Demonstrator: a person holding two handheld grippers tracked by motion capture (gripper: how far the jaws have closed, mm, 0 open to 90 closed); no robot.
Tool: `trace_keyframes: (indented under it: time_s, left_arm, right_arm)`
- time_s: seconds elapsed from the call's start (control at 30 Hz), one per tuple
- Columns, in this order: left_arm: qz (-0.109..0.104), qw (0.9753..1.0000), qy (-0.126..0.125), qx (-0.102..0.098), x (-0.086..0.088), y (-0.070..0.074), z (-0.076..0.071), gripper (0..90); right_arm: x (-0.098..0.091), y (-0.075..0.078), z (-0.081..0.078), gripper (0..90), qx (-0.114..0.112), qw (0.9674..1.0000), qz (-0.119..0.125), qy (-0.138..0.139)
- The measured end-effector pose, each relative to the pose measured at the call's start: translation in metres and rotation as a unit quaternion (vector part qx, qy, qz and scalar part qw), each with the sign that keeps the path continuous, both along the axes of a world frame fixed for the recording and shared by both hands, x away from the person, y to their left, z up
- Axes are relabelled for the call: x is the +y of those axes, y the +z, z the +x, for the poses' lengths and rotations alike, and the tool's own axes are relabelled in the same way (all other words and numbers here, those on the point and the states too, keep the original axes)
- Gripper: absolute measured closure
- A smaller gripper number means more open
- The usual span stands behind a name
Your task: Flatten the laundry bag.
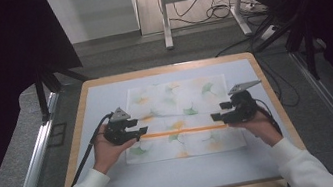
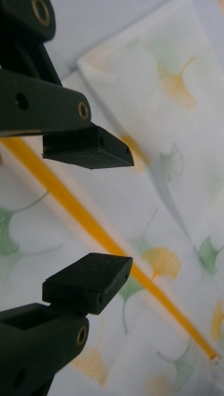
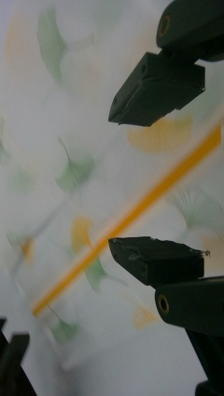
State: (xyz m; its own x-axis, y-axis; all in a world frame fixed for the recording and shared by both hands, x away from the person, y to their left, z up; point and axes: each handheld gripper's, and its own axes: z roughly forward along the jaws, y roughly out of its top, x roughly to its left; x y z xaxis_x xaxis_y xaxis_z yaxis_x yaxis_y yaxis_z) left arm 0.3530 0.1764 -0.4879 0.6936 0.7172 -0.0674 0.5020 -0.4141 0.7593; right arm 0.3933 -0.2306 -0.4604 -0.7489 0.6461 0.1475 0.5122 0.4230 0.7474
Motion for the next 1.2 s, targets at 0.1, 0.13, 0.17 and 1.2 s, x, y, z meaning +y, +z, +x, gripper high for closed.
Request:
trace_keyframes:
  time_s: [0.1, 0.13, 0.17, 1.2]
  left_arm:
    - [0.013, 0.9998, -0.017, 0.002, -0.005, -0.002, -0.011, 43.9]
    - [0.016, 0.9997, -0.021, 0.002, -0.005, -0.003, -0.014, 43.5]
    - [0.016, 0.9997, -0.021, 0.002, -0.005, -0.003, -0.014, 43.3]
    - [-0.002, 0.9995, -0.012, 0.03, 0.013, -0.018, -0.032, 41.5]
  right_arm:
    - [0.014, -0.007, -0.022, 31.1, 0.007, 0.9993, -0.005, 0.036]
    - [0.016, -0.009, -0.026, 30.7, 0.011, 0.999, -0.006, 0.042]
    - [0.016, -0.009, -0.026, 30.7, 0.011, 0.999, -0.006, 0.042]
    - [0.109, -0.056, -0.038, 68.1, -0.003, 0.9797, -0.149, 0.134]
